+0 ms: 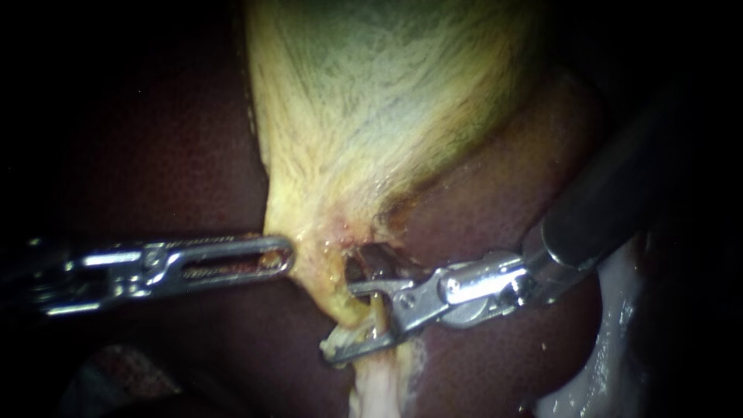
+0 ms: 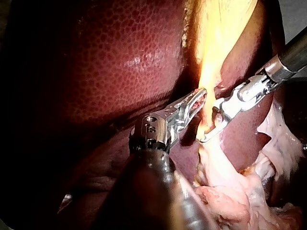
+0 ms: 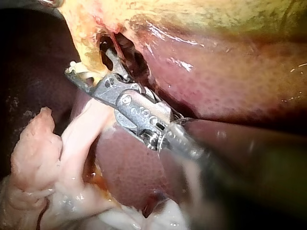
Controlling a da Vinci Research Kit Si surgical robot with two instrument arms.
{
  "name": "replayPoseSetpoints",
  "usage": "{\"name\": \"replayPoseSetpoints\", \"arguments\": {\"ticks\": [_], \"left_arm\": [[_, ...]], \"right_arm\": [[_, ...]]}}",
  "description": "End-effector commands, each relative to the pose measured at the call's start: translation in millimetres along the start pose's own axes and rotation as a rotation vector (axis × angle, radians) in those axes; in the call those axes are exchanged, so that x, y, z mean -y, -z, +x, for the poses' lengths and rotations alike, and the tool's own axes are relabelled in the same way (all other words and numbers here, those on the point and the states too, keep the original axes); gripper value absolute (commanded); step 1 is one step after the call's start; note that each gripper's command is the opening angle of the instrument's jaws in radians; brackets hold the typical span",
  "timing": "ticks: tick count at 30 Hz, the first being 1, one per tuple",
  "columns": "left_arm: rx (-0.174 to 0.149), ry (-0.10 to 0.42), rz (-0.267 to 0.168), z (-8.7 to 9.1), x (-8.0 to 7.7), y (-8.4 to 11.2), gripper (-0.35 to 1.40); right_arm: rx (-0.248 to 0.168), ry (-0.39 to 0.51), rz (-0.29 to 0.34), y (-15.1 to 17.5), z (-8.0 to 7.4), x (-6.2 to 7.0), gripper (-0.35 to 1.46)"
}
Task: Going back second clip left tube
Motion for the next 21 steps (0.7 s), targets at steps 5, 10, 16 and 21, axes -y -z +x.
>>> {"name": "replayPoseSetpoints", "arguments": {"ticks": [5,10,16,21], "left_arm": [[0.001,0.000,-0.001,0.1,0.0,-0.2,-0.35],[0.001,0.000,-0.001,0.1,0.0,-0.2,-0.35],[0.000,0.000,-0.001,0.1,0.0,-0.1,-0.35],[0.000,0.000,0.000,0.1,-0.1,0.0,-0.35]], "right_arm": [[0.007,0.033,0.058,-2.6,-1.2,1.5,0.60],[0.004,0.052,0.093,-2.5,-1.0,1.1,0.60],[0.000,0.038,0.024,-0.4,-0.6,-0.9,0.60],[-0.003,0.021,-0.062,2.9,-0.4,-2.3,0.60]]}}
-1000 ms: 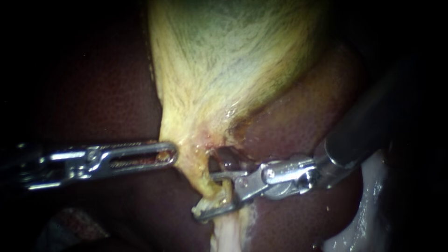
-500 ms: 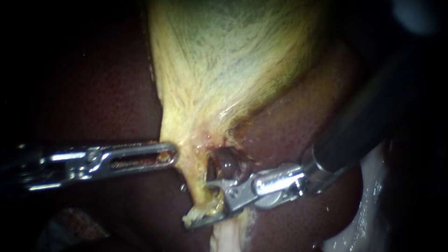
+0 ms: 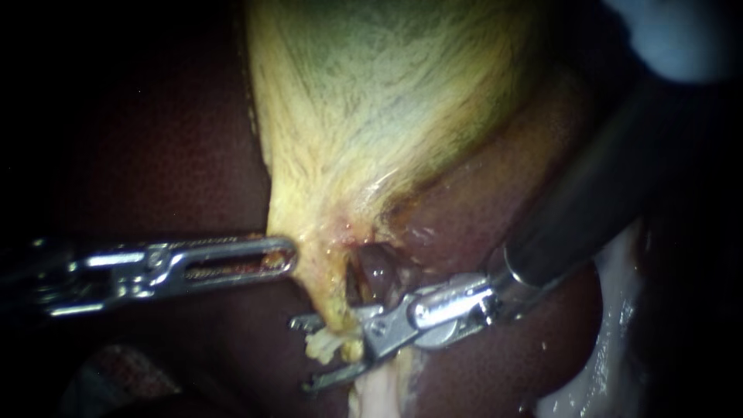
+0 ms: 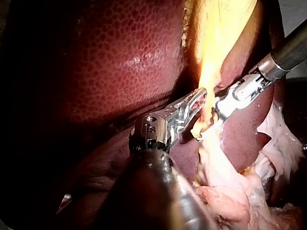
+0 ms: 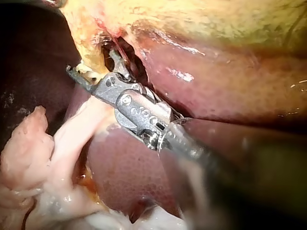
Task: Going back second clip left tube
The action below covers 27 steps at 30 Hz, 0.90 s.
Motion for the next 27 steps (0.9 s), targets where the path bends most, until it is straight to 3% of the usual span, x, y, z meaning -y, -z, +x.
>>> {"name": "replayPoseSetpoints", "arguments": {"ticks": [1,6,13,18,27], "left_arm": [[0.000,0.000,0.001,0.0,0.0,0.1,-0.35],[0.000,0.000,0.001,0.0,0.0,0.1,-0.35],[-0.001,-0.001,0.001,0.0,0.0,0.1,-0.35],[0.000,-0.001,0.001,0.0,0.0,0.1,-0.35],[0.000,-0.001,0.001,0.0,-0.1,0.0,-0.35]], "right_arm": [[-0.002,-0.001,-0.009,0.9,0.0,-0.3,0.60],[-0.002,-0.002,-0.035,3.8,-0.3,-0.5,0.60],[-0.006,-0.002,-0.023,7.8,0.2,1.1,0.60],[-0.011,0.016,-0.006,11.8,2.1,2.0,0.60],[-0.005,0.077,-0.043,17.4,5.8,1.5,0.60]]}}
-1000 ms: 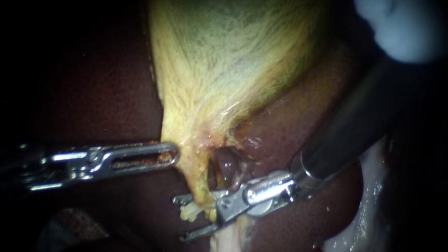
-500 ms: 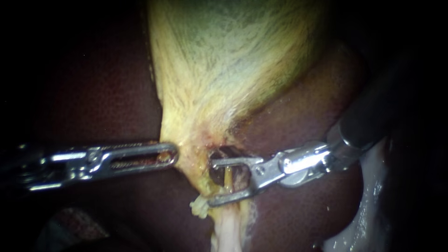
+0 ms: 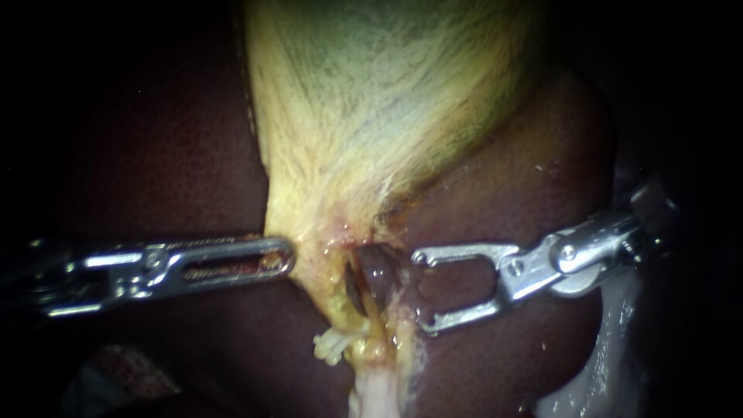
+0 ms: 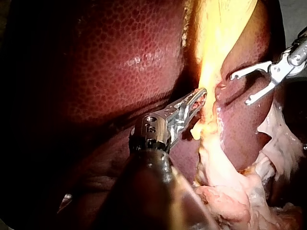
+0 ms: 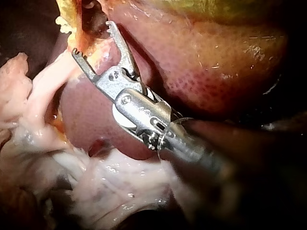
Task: Going back second clip left tube
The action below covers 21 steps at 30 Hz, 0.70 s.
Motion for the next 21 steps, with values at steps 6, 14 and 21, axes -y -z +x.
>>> {"name": "replayPoseSetpoints", "arguments": {"ticks": [6,14,21], "left_arm": [[0.001,-0.001,-0.001,0.1,-0.4,-0.6,-0.35],[0.009,-0.006,-0.003,0.9,-1.4,-3.9,-0.35],[-0.011,-0.016,-0.002,2.3,-1.6,-7.2,-0.35]], "right_arm": [[0.005,0.033,-0.003,1.7,0.6,0.1,0.60],[0.007,0.058,-0.002,1.7,0.5,0.2,0.60],[0.008,0.064,-0.002,1.7,0.5,0.3,0.60]]}}
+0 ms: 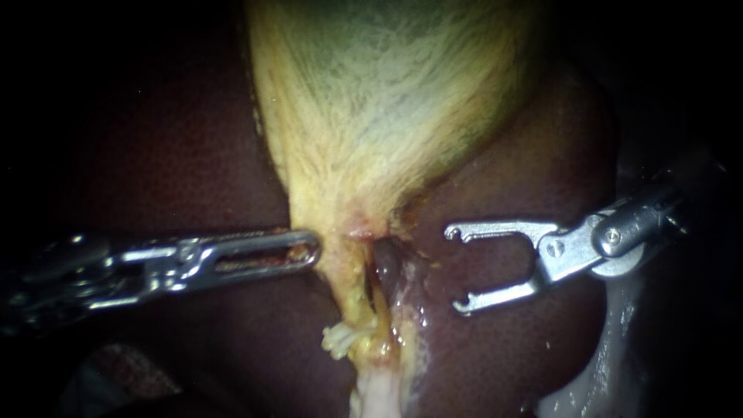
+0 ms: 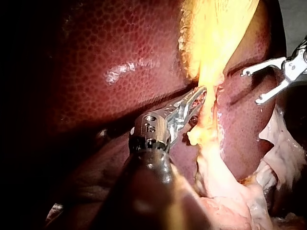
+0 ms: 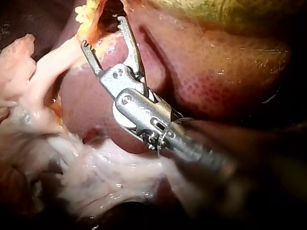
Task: Going back second clip left tube
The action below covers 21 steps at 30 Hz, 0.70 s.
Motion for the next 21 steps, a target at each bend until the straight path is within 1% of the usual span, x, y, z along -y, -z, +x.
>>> {"name": "replayPoseSetpoints", "arguments": {"ticks": [1,4,9,21], "left_arm": [[-0.004,-0.002,-0.001,0.2,0.1,-0.3,-0.35],[-0.009,-0.004,0.000,0.4,0.2,-0.9,-0.35],[-0.014,-0.006,-0.002,0.7,0.3,-1.3,-0.35],[-0.015,-0.005,-0.001,0.5,0.4,-1.2,-0.35]], "right_arm": [[0.000,0.001,0.000,0.0,0.0,0.0,0.60],[0.000,0.006,0.000,0.0,0.0,0.0,0.60],[0.000,0.012,0.000,0.0,0.0,0.0,0.60],[0.000,0.013,0.001,0.2,0.0,0.1,0.60]]}}
